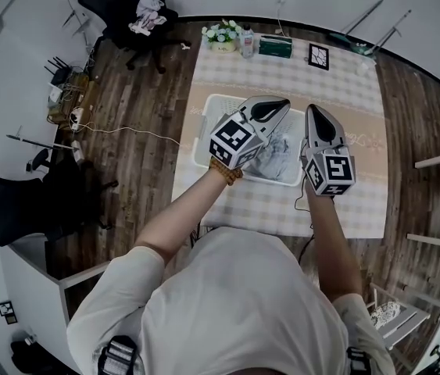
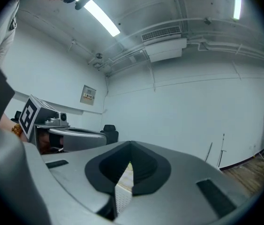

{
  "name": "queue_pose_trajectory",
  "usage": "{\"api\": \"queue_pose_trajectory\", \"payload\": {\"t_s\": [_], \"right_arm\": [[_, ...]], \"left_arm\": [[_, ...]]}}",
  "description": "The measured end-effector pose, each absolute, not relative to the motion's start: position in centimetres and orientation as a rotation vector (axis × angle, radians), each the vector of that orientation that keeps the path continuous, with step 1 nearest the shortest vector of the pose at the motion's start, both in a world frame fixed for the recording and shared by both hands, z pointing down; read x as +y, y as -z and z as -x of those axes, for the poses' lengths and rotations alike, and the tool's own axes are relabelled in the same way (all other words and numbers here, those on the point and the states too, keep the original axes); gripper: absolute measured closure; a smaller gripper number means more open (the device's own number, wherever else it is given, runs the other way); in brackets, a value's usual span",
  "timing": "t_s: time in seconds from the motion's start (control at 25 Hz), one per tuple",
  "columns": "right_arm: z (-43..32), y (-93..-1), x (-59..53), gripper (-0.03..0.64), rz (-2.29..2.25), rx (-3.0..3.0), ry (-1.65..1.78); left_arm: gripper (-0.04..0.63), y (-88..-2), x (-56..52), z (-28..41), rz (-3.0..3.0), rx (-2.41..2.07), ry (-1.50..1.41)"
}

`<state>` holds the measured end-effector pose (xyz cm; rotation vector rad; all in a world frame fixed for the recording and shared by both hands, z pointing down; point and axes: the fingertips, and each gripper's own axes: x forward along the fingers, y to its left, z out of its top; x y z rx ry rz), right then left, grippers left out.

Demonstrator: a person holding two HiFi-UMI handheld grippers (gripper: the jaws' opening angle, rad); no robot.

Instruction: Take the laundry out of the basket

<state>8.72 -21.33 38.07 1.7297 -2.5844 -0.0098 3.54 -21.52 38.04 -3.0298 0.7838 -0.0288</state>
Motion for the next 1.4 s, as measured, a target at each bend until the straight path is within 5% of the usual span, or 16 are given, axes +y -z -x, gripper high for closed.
{"api": "queue_pose_trajectory", "payload": {"t_s": [0.4, 0.8, 0.96, 1.08, 1.28, 1.4], "right_arm": [[-7.4, -39.3, -23.1, 0.607, -1.746, -2.584, -0.049], [-5.8, -47.5, -23.9, 0.604, -1.290, -2.429, -0.083], [-5.1, -50.8, -23.6, 0.557, -1.103, -2.337, -0.089], [-4.7, -53.2, -23.3, 0.414, -0.967, -2.282, -0.109], [-3.3, -58.0, -21.3, 0.402, -0.659, -2.139, -0.100], [-3.2, -61.5, -20.1, 0.330, -0.500, -1.999, -0.083]], "left_arm": [[0.580, -39.2, -23.5, -4.2, 3.053, 0.915, 0.001], [0.572, -48.2, -23.7, -4.1, 2.965, 0.634, 0.549], [0.461, -52.5, -22.9, -3.3, 2.902, 0.458, 0.851], [0.442, -55.0, -22.4, -2.7, 2.848, 0.327, 1.023], [0.373, -60.0, -20.5, -1.4, 2.679, 0.036, 1.358], [0.354, -63.2, -19.5, -0.6, 2.558, -0.111, 1.509]]}}
